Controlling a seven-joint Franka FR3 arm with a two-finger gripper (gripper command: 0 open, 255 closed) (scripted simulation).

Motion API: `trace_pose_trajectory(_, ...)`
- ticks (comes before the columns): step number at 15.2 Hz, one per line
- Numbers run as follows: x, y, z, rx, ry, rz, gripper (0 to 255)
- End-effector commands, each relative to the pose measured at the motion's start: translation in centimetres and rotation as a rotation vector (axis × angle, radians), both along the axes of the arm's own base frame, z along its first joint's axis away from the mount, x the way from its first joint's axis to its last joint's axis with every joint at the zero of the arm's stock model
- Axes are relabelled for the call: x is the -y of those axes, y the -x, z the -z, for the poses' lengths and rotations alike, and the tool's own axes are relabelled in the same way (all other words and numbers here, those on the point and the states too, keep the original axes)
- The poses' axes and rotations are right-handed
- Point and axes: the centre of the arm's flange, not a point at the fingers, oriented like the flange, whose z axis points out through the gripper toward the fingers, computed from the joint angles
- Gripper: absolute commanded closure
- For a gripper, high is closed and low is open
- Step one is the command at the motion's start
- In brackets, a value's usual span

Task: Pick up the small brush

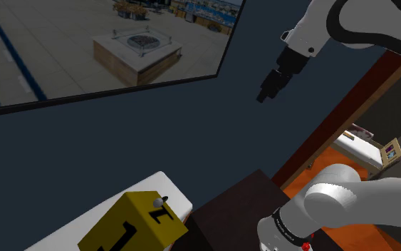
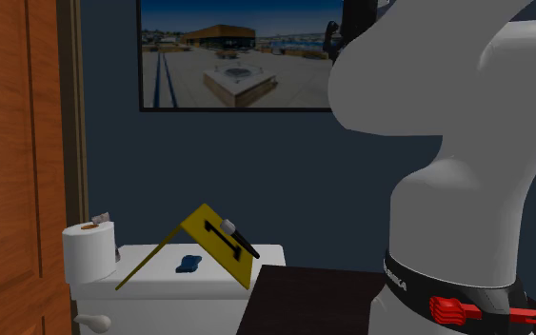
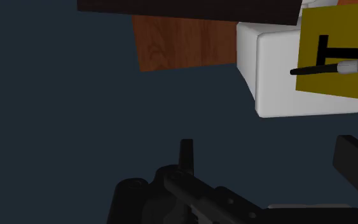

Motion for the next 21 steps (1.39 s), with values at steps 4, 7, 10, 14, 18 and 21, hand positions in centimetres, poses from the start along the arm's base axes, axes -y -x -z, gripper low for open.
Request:
trace_pose_trajectory(4, -2.2, 2.5, 2.7, 0.022, 0.000, 0.116, 0)
trace_pose_trajectory(7, -4.7, 4.6, 5.4, 0.044, 0.000, 0.232, 0)
trace_pose_trajectory(10, -7.4, 6.3, 8.2, 0.066, 0.001, 0.348, 0)
trace_pose_trajectory(14, -11.4, 8.1, 12.0, 0.095, 0.001, 0.503, 0)
trace_pose_trajectory(18, -15.5, 9.1, 15.8, 0.124, 0.001, 0.658, 0)
trace_pose_trajectory(21, -18.6, 9.3, 18.7, 0.146, 0.001, 0.774, 0)
